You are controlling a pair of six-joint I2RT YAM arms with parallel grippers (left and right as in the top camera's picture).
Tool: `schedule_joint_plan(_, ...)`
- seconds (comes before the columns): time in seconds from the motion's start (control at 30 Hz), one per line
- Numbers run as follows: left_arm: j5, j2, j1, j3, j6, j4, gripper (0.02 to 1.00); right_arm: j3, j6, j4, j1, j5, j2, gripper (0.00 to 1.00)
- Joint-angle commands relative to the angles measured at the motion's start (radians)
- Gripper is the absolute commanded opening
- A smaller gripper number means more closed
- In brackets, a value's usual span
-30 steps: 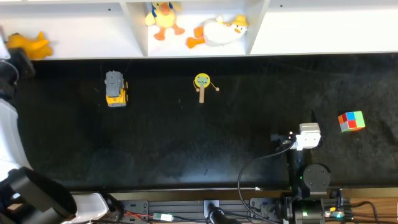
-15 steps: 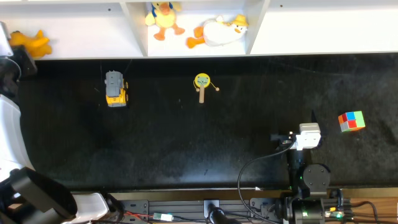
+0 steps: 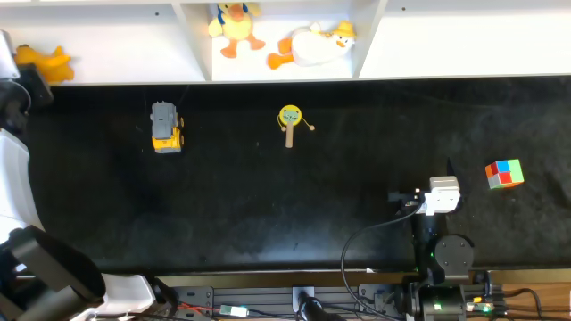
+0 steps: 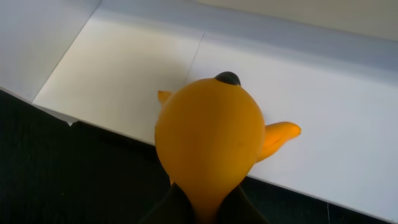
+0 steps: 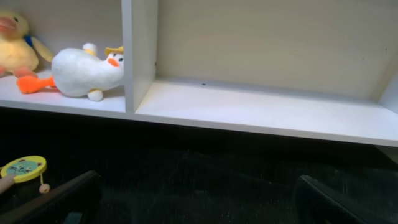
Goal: Store Toys
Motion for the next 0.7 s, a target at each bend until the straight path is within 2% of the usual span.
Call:
schedule_joint_plan(0.03, -0.011, 0.019, -0.029, 0.032, 0.018, 0.021, 0.064, -0.013, 0.008, 0.005, -0.002, -0.006, -0.01, 0.993)
schedule_joint_plan(0.23, -0.043, 0.035, -0.054, 0.032, 0.018, 0.028, 0.073, -0.013, 0.008, 0.005, -0.002, -0.006, -0.01, 0.996)
schedule_joint_plan(0.6, -0.044, 0.072, -0.069, 0.032, 0.023, 0.066, 0.08, -0.013, 0.008, 0.005, -0.002, -0.006, -0.01, 0.996)
schedule_joint_plan(0.7, -0.044, 0.072, -0.069, 0.032, 0.022, 0.08, 0.11, -0.013, 0.008, 0.005, -0.002, -0.006, -0.01, 0.996)
